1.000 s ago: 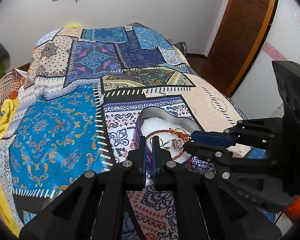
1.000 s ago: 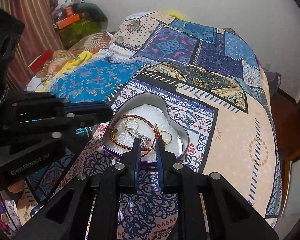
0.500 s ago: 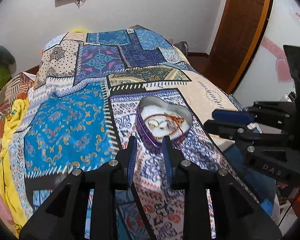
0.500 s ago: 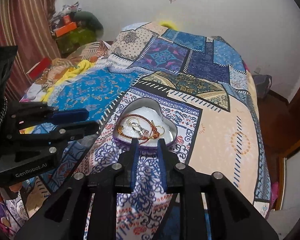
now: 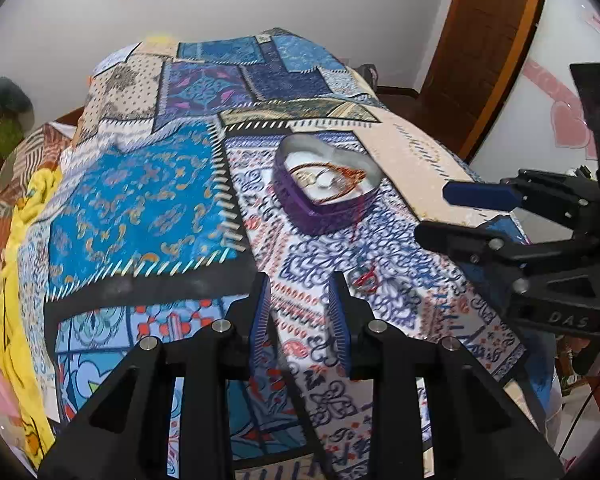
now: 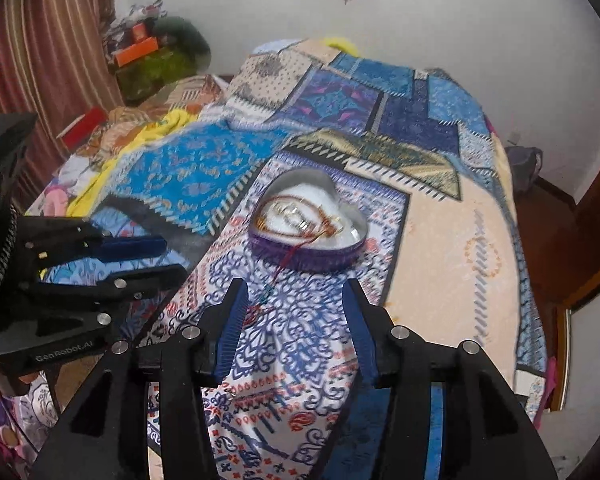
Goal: Organize jewelry
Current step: 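Open both grippers and lift them out of the tin, then grasp the blue beaded strand with the right gripper while the left gripper grasps a silver ring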
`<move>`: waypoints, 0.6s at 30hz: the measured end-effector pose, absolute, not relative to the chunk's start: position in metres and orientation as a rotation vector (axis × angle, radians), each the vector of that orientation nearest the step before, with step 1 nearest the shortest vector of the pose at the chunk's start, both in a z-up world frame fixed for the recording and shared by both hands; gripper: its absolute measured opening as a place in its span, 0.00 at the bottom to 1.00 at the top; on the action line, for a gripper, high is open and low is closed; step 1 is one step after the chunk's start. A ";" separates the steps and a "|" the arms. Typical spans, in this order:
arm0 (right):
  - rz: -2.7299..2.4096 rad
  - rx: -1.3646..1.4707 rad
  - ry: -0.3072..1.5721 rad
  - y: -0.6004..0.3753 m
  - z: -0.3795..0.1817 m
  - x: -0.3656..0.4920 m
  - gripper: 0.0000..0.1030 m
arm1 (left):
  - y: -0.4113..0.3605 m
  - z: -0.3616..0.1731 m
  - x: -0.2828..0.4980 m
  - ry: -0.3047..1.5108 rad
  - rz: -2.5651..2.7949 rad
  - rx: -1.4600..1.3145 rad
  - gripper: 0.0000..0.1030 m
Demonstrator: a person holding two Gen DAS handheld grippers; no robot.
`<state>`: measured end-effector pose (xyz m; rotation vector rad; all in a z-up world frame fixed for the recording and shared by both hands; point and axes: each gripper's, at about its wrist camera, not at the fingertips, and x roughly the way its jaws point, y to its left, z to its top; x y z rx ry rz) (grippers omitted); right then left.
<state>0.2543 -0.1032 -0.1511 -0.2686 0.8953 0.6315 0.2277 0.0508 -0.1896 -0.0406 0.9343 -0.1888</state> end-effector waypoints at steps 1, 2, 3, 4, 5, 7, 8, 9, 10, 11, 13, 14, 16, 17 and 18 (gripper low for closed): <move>0.637 -0.273 0.914 -0.099 -0.156 0.257 0.44 | 0.053 -0.191 0.228 0.937 -0.183 -0.043 0.28; 0.639 -0.276 0.928 -0.095 -0.161 0.258 0.44 | 0.056 -0.194 0.228 0.940 -0.176 -0.047 0.28; 0.640 -0.278 0.937 -0.093 -0.164 0.258 0.44 | 0.059 -0.196 0.228 0.944 -0.170 -0.051 0.28; 0.643 -0.276 0.950 -0.090 -0.168 0.262 0.44 | 0.061 -0.198 0.228 0.948 -0.167 -0.054 0.28; 0.647 -0.271 0.962 -0.088 -0.171 0.263 0.44 | 0.064 -0.201 0.229 0.951 -0.162 -0.056 0.29; 0.655 -0.261 1.000 -0.084 -0.178 0.269 0.44 | 0.067 -0.205 0.229 0.953 -0.158 -0.058 0.28; 0.655 -0.259 1.012 -0.082 -0.181 0.272 0.44 | 0.069 -0.207 0.229 0.953 -0.159 -0.059 0.28; 0.653 -0.259 1.018 -0.081 -0.183 0.273 0.43 | 0.070 -0.208 0.229 0.954 -0.160 -0.061 0.28; 0.651 -0.262 1.025 -0.080 -0.185 0.273 0.37 | 0.071 -0.210 0.229 0.954 -0.162 -0.064 0.28; 0.654 -0.267 1.037 -0.078 -0.188 0.274 0.30 | 0.072 -0.210 0.229 0.953 -0.163 -0.065 0.28; 0.661 -0.270 1.061 -0.077 -0.192 0.277 0.26 | 0.073 -0.212 0.230 0.950 -0.169 -0.069 0.28; 0.662 -0.267 1.067 -0.076 -0.194 0.277 0.25 | 0.072 -0.213 0.231 0.950 -0.173 -0.071 0.28; 0.668 -0.263 1.072 -0.076 -0.194 0.277 0.25 | 0.071 -0.215 0.232 0.953 -0.180 -0.071 0.28; 0.673 -0.260 1.074 -0.076 -0.194 0.278 0.23 | 0.070 -0.216 0.233 0.955 -0.184 -0.070 0.28; 0.682 -0.257 1.077 -0.075 -0.194 0.278 0.21 | 0.069 -0.217 0.234 0.956 -0.187 -0.069 0.28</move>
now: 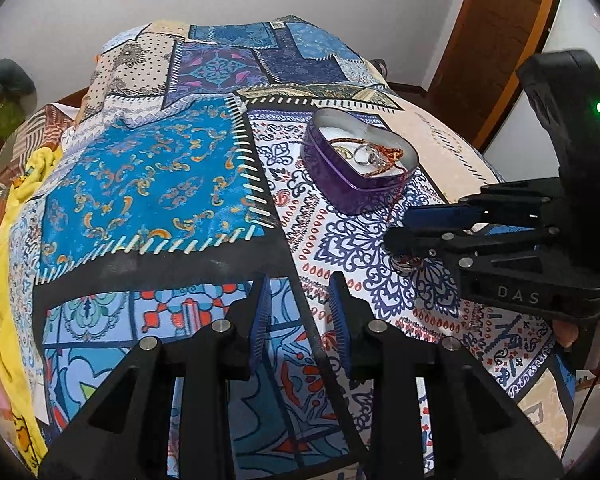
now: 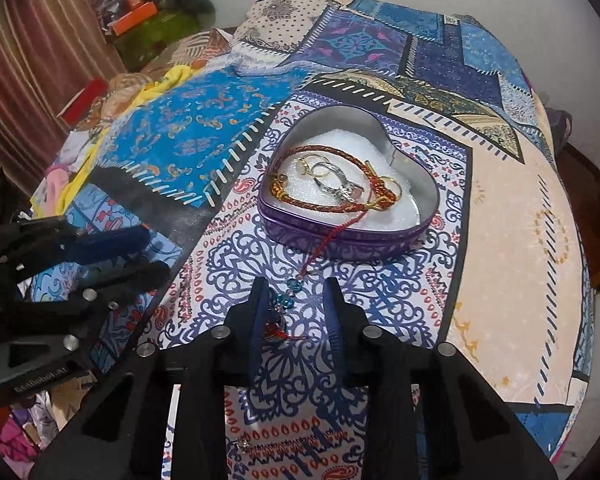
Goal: Organize jewelry
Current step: 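Grasp the blue beaded strand with the right gripper while the left gripper grasps a silver ring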
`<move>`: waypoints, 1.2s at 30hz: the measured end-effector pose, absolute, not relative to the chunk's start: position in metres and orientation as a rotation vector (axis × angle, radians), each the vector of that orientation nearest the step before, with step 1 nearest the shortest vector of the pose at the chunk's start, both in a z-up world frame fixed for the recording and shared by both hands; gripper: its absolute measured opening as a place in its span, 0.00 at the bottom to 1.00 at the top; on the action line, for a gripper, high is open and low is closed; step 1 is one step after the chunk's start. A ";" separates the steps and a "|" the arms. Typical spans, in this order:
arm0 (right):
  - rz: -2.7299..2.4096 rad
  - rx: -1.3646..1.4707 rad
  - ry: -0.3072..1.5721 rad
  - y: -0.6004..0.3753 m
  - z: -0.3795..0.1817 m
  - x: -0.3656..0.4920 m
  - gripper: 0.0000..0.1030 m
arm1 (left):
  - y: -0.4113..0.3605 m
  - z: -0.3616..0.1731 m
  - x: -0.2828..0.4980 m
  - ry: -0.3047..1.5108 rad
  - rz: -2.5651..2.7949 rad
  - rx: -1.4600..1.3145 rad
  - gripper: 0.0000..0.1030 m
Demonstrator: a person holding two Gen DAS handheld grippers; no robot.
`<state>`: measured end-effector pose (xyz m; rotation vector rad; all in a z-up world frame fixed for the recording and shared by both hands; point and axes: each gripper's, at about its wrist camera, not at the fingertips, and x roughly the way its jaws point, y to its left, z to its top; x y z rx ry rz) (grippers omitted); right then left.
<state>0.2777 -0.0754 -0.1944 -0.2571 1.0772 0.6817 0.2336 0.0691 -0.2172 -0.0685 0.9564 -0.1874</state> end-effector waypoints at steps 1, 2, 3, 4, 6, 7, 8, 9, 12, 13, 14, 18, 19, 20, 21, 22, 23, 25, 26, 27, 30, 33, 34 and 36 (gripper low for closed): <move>0.691 -0.255 1.080 -0.075 -0.195 0.277 0.16 | 0.068 -0.218 0.234 0.958 -0.191 -0.067 0.28; 0.697 -0.254 1.083 -0.074 -0.196 0.277 0.12 | 0.066 -0.219 0.234 0.961 -0.194 -0.063 0.29; 0.709 -0.255 1.086 -0.073 -0.197 0.276 0.10 | 0.064 -0.219 0.234 0.961 -0.197 -0.059 0.28; 0.712 -0.256 1.085 -0.072 -0.197 0.277 0.10 | 0.063 -0.219 0.233 0.961 -0.200 -0.057 0.28; 0.715 -0.262 1.087 -0.071 -0.197 0.276 0.07 | 0.060 -0.219 0.233 0.962 -0.207 -0.054 0.28; 0.714 -0.265 1.082 -0.071 -0.197 0.275 0.07 | 0.058 -0.219 0.233 0.963 -0.209 -0.054 0.28; 0.717 -0.263 1.077 -0.072 -0.195 0.274 0.07 | 0.057 -0.218 0.233 0.964 -0.212 -0.052 0.28; 0.723 -0.258 1.071 -0.072 -0.193 0.274 0.07 | 0.055 -0.217 0.232 0.962 -0.214 -0.048 0.28; 0.727 -0.254 1.033 -0.077 -0.184 0.270 0.07 | 0.049 -0.214 0.232 0.960 -0.222 -0.041 0.28; 0.726 -0.249 1.019 -0.080 -0.179 0.268 0.07 | 0.047 -0.213 0.233 0.962 -0.227 -0.042 0.28; 0.725 -0.247 1.009 -0.082 -0.176 0.268 0.07 | 0.046 -0.213 0.233 0.964 -0.232 -0.042 0.28; 0.712 -0.238 0.965 -0.092 -0.162 0.267 0.07 | 0.035 -0.212 0.235 0.969 -0.255 -0.034 0.28; 0.708 -0.235 0.957 -0.095 -0.160 0.267 0.07 | 0.032 -0.212 0.235 0.971 -0.263 -0.030 0.29; 0.703 -0.229 0.946 -0.100 -0.157 0.266 0.07 | 0.030 -0.212 0.236 0.972 -0.268 -0.026 0.28; 0.701 -0.224 0.943 -0.102 -0.155 0.267 0.07 | 0.027 -0.211 0.236 0.973 -0.273 -0.022 0.29; 0.693 -0.223 0.936 -0.105 -0.153 0.267 0.07 | 0.023 -0.212 0.237 0.976 -0.285 -0.021 0.28; 0.686 -0.225 0.929 -0.107 -0.153 0.267 0.07 | 0.021 -0.212 0.238 0.980 -0.294 -0.021 0.29; 0.675 -0.224 0.923 -0.112 -0.152 0.268 0.07 | 0.013 -0.214 0.241 0.991 -0.315 -0.021 0.29; 0.671 -0.220 0.923 -0.115 -0.152 0.268 0.07 | 0.010 -0.215 0.242 0.995 -0.323 -0.016 0.29; 0.668 -0.216 0.925 -0.117 -0.152 0.269 0.07 | 0.007 -0.216 0.244 0.998 -0.328 -0.011 0.29; 0.657 -0.208 0.925 -0.123 -0.153 0.270 0.07 | -0.002 -0.220 0.248 0.997 -0.336 0.007 0.28; 0.652 -0.189 0.924 -0.128 -0.153 0.271 0.07 | -0.007 -0.221 0.254 0.991 -0.330 0.013 0.28; 0.652 -0.184 0.921 -0.130 -0.152 0.272 0.07 | -0.008 -0.222 0.255 0.991 -0.329 0.011 0.28; 0.650 -0.178 0.915 -0.132 -0.151 0.273 0.07 | -0.009 -0.224 0.258 0.988 -0.327 0.008 0.27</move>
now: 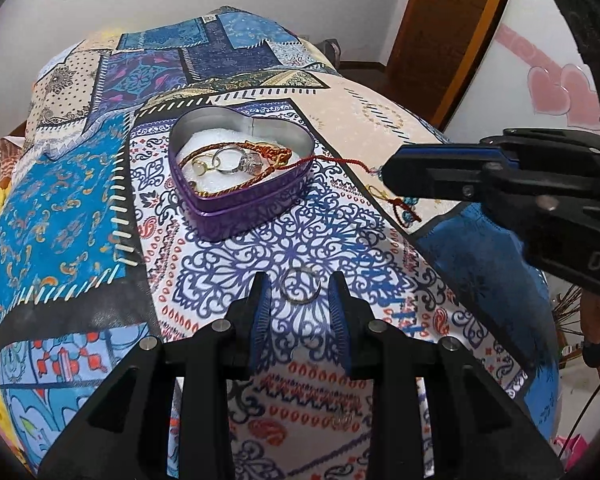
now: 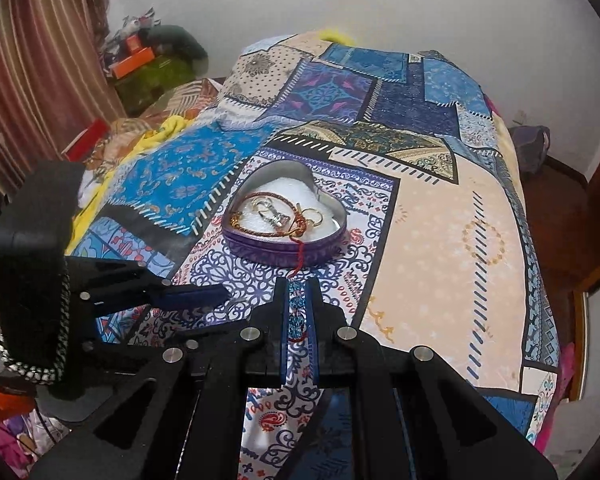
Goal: Organize jewelry
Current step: 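Grasp the blue beaded strand with the right gripper while the left gripper grasps a silver ring, then lower the strand and ring into the tin and open both grippers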
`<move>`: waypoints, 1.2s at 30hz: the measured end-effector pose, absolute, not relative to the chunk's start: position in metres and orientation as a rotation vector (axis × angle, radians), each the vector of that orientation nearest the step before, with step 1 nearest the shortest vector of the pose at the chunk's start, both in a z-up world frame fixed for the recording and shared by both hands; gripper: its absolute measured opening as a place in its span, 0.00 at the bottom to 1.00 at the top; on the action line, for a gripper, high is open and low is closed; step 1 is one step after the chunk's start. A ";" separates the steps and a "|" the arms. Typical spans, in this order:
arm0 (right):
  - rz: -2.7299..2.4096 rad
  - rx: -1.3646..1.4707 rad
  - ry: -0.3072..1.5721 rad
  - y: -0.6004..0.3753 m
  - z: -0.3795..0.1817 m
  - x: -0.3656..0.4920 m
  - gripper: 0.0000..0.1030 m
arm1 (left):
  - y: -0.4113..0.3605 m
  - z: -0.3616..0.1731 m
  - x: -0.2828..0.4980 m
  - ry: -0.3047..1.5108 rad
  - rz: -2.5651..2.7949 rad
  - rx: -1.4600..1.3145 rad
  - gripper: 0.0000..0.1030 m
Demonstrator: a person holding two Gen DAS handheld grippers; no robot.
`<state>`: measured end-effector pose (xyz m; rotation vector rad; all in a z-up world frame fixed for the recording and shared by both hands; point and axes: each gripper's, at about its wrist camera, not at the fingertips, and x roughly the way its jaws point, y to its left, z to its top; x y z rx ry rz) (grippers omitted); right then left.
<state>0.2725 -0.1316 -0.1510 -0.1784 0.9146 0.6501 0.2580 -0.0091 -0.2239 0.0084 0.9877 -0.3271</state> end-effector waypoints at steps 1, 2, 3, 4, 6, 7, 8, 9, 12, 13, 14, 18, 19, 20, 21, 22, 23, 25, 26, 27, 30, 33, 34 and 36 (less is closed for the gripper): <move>0.650 -0.175 0.911 -0.132 -0.150 0.273 0.07 | -0.009 -0.225 0.259 0.983 -0.323 0.010 0.24; 0.651 -0.173 0.907 -0.133 -0.149 0.274 0.07 | -0.010 -0.225 0.260 0.984 -0.322 0.013 0.20; 0.650 -0.171 0.904 -0.133 -0.148 0.274 0.07 | -0.009 -0.225 0.261 0.983 -0.324 0.010 0.20; 0.650 -0.169 0.898 -0.133 -0.147 0.275 0.07 | -0.009 -0.225 0.261 0.982 -0.325 0.008 0.20; 0.651 -0.165 0.887 -0.133 -0.143 0.276 0.07 | -0.007 -0.223 0.261 0.973 -0.318 0.011 0.20; 0.654 -0.162 0.881 -0.133 -0.141 0.277 0.07 | -0.006 -0.221 0.260 0.968 -0.311 0.010 0.20; 0.655 -0.160 0.874 -0.133 -0.139 0.277 0.07 | -0.004 -0.219 0.260 0.963 -0.306 0.006 0.20; 0.656 -0.158 0.868 -0.133 -0.137 0.278 0.07 | -0.001 -0.217 0.260 0.957 -0.302 0.000 0.20; 0.659 -0.154 0.849 -0.131 -0.131 0.280 0.07 | 0.008 -0.207 0.260 0.928 -0.285 -0.015 0.20; 0.659 -0.153 0.842 -0.130 -0.129 0.281 0.07 | 0.012 -0.202 0.261 0.915 -0.279 -0.020 0.20; 0.660 -0.151 0.836 -0.129 -0.127 0.282 0.07 | 0.014 -0.197 0.261 0.903 -0.273 -0.024 0.20; 0.662 -0.147 0.817 -0.125 -0.120 0.288 0.07 | 0.026 -0.179 0.266 0.855 -0.258 -0.043 0.20; 0.663 -0.146 0.814 -0.124 -0.118 0.289 0.07 | 0.028 -0.175 0.268 0.844 -0.254 -0.046 0.20; 0.663 -0.144 0.810 -0.122 -0.117 0.292 0.07 | 0.032 -0.170 0.271 0.832 -0.249 -0.052 0.20; 0.663 -0.143 0.808 -0.121 -0.117 0.292 0.07 | 0.035 -0.167 0.273 0.823 -0.245 -0.057 0.20; 0.662 -0.142 0.806 -0.120 -0.117 0.294 0.07 | 0.038 -0.163 0.275 0.815 -0.242 -0.066 0.20; 0.662 -0.141 0.805 -0.119 -0.116 0.296 0.07 | 0.041 -0.161 0.279 0.811 -0.241 -0.073 0.20; 0.663 -0.139 0.806 -0.116 -0.116 0.301 0.07 | 0.045 -0.158 0.285 0.805 -0.241 -0.080 0.20; 0.663 -0.139 0.807 -0.114 -0.116 0.304 0.07 | 0.045 -0.157 0.288 0.803 -0.242 -0.078 0.20; 0.665 -0.138 0.808 -0.111 -0.117 0.307 0.07 | 0.045 -0.156 0.290 0.802 -0.242 -0.074 0.20; 0.671 -0.139 0.818 -0.105 -0.121 0.313 0.07 | 0.044 -0.158 0.297 0.799 -0.244 -0.059 0.20; 0.678 -0.138 0.841 -0.101 -0.128 0.319 0.07 | 0.043 -0.164 0.304 0.816 -0.249 -0.060 0.20; 0.681 -0.137 0.851 -0.099 -0.131 0.321 0.07 | 0.043 -0.166 0.306 0.821 -0.249 -0.061 0.20; 0.687 -0.134 0.876 -0.098 -0.140 0.326 0.07 | 0.042 -0.172 0.311 0.834 -0.252 -0.064 0.20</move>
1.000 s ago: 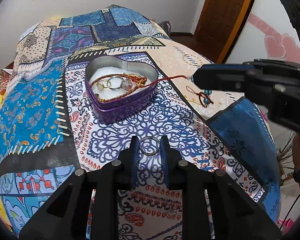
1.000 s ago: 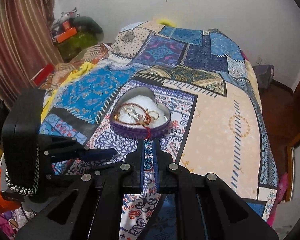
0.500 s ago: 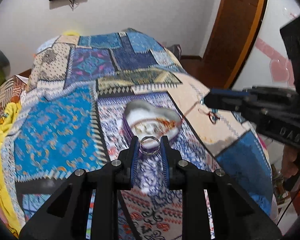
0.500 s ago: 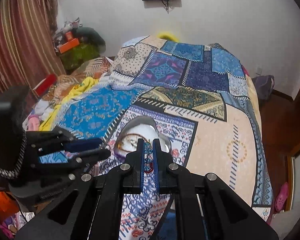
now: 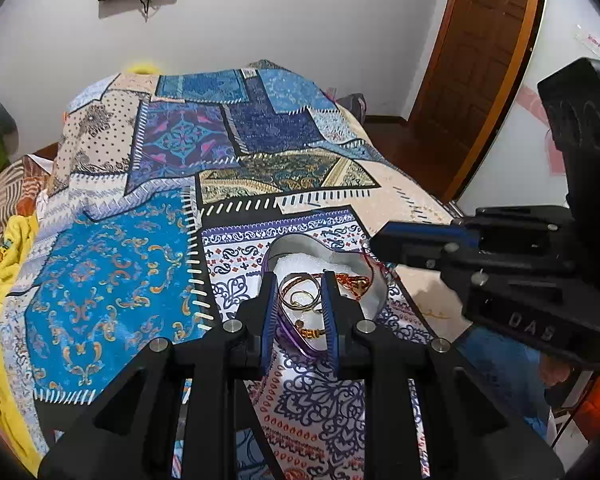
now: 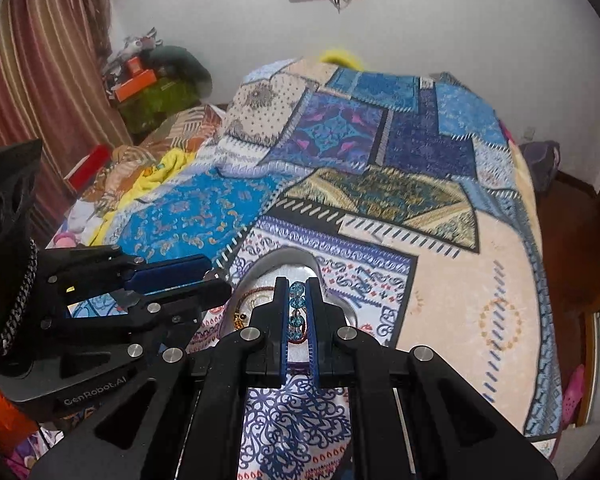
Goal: Organize jewelry
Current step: 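Lower the strand and ring into the tin and open both grippers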
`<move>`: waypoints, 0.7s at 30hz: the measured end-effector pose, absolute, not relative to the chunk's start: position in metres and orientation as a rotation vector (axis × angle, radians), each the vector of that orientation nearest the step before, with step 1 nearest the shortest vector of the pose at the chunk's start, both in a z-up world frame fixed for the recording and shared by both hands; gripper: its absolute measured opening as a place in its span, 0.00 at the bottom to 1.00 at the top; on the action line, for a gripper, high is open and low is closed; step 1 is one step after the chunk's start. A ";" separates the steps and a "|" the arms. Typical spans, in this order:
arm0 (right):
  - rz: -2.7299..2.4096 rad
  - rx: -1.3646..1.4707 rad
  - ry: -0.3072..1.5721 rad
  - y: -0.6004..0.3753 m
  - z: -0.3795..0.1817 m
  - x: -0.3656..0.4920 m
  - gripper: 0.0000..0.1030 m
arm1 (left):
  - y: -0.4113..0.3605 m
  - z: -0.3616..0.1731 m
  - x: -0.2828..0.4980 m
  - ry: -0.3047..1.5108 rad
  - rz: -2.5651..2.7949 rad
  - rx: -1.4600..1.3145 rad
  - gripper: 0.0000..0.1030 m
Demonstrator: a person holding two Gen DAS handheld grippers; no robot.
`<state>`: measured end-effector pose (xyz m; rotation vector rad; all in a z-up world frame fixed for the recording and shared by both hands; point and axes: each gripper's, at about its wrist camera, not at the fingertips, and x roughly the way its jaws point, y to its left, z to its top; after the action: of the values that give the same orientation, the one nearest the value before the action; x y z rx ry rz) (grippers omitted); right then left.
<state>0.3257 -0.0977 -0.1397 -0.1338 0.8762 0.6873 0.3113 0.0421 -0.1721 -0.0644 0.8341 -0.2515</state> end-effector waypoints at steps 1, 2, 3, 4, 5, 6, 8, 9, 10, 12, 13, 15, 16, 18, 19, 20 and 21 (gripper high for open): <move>0.688 -0.134 0.886 -0.097 -0.143 0.327 0.07 | 0.042 -0.175 0.314 0.843 -0.254 -0.070 0.20; 0.688 -0.136 0.900 -0.097 -0.148 0.329 0.07 | 0.042 -0.177 0.316 0.849 -0.257 -0.074 0.20; 0.688 -0.138 0.908 -0.097 -0.150 0.330 0.07 | 0.043 -0.180 0.319 0.856 -0.261 -0.082 0.20; 0.691 -0.136 0.922 -0.097 -0.154 0.331 0.07 | 0.043 -0.182 0.322 0.863 -0.266 -0.089 0.20; 0.694 -0.133 0.933 -0.098 -0.157 0.332 0.07 | 0.043 -0.184 0.324 0.867 -0.269 -0.094 0.20; 0.696 -0.133 0.940 -0.099 -0.159 0.334 0.07 | 0.044 -0.185 0.326 0.870 -0.270 -0.097 0.20; 0.699 -0.138 0.953 -0.099 -0.163 0.335 0.07 | 0.043 -0.187 0.329 0.876 -0.276 -0.101 0.20; 0.700 -0.141 0.957 -0.099 -0.164 0.336 0.07 | 0.043 -0.187 0.331 0.876 -0.277 -0.103 0.20; 0.699 -0.144 0.961 -0.099 -0.166 0.337 0.07 | 0.042 -0.188 0.332 0.876 -0.278 -0.103 0.20; 0.703 -0.143 0.970 -0.099 -0.169 0.338 0.07 | 0.042 -0.188 0.335 0.880 -0.278 -0.104 0.20; 0.708 -0.144 0.974 -0.098 -0.171 0.338 0.07 | 0.042 -0.189 0.335 0.881 -0.277 -0.107 0.20; 0.706 -0.165 0.970 -0.096 -0.173 0.337 0.07 | 0.042 -0.189 0.337 0.883 -0.278 -0.109 0.20; 0.706 -0.174 0.966 -0.095 -0.173 0.336 0.07 | 0.042 -0.189 0.337 0.884 -0.279 -0.107 0.20; 0.707 -0.185 0.961 -0.093 -0.173 0.336 0.07 | 0.042 -0.189 0.338 0.889 -0.279 -0.103 0.20; 0.707 -0.191 0.959 -0.092 -0.173 0.336 0.07 | 0.042 -0.189 0.338 0.891 -0.278 -0.102 0.20; 0.702 -0.200 0.951 -0.092 -0.173 0.334 0.07 | 0.043 -0.188 0.337 0.892 -0.277 -0.102 0.20; 0.696 -0.208 0.950 -0.090 -0.173 0.335 0.07 | 0.043 -0.188 0.337 0.893 -0.278 -0.101 0.20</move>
<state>0.3348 -0.0905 -0.1730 -0.2083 0.9499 0.6964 0.3367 0.0429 -0.1880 -0.1012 0.8931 -0.2781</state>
